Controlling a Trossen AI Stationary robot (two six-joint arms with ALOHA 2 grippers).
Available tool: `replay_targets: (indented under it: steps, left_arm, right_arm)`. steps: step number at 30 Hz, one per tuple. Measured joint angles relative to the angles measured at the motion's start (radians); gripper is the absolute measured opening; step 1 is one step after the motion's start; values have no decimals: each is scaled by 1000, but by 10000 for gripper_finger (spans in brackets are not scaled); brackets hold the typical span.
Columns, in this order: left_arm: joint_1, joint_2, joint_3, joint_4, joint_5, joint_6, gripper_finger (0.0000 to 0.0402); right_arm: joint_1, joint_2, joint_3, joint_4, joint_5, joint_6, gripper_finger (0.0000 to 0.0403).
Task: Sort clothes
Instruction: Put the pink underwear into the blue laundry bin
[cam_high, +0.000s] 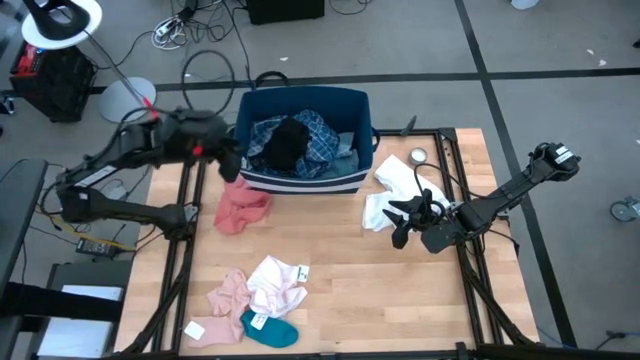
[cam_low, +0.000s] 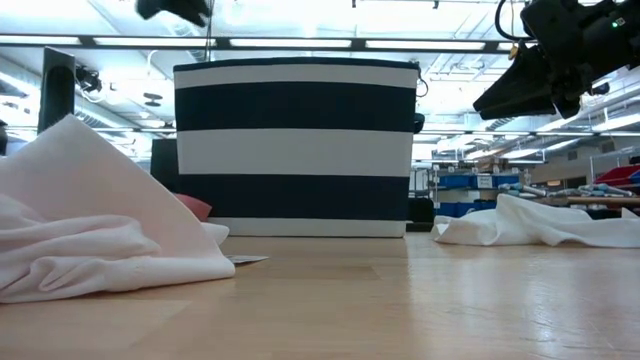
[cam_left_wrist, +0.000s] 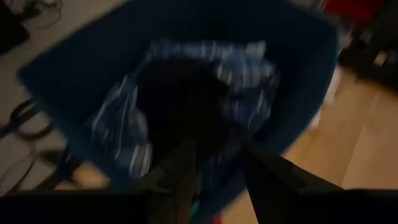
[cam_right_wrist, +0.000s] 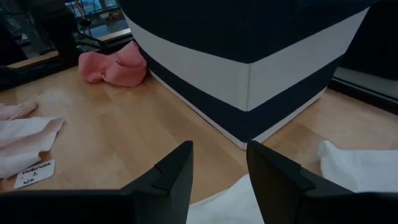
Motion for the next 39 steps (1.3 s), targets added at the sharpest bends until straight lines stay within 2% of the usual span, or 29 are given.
replay_targets:
  steps: [4,8,12,16,21,28,39]
  left_arm:
    - [-77,-37,0,-144,-74,-84,136]
    - [-164,-84,-51,-185,-124,-170,136]
    - [-244,-155,-188,-181,-177,-255,135]
    - [-295,-227,-367,-129,-185,-335,135]
    - [-332,-289,-569,-20,-163,-393,135]
    - [-342,-293,-791,76,-129,-439,135]
    - [-342,-293,-1039,279,4,-425,135]
  right_arm:
    - [0,0,0,0,0,1,151]
    - [0,0,0,0,0,1,151]
    - [0,0,0,0,0,1,151]
    - [0,0,0,0,0,1,151]
    - [0,0,0,0,0,1,151]
    - [0,0,0,1,0,2,151]
    - [0,0,0,1,0,2,151]
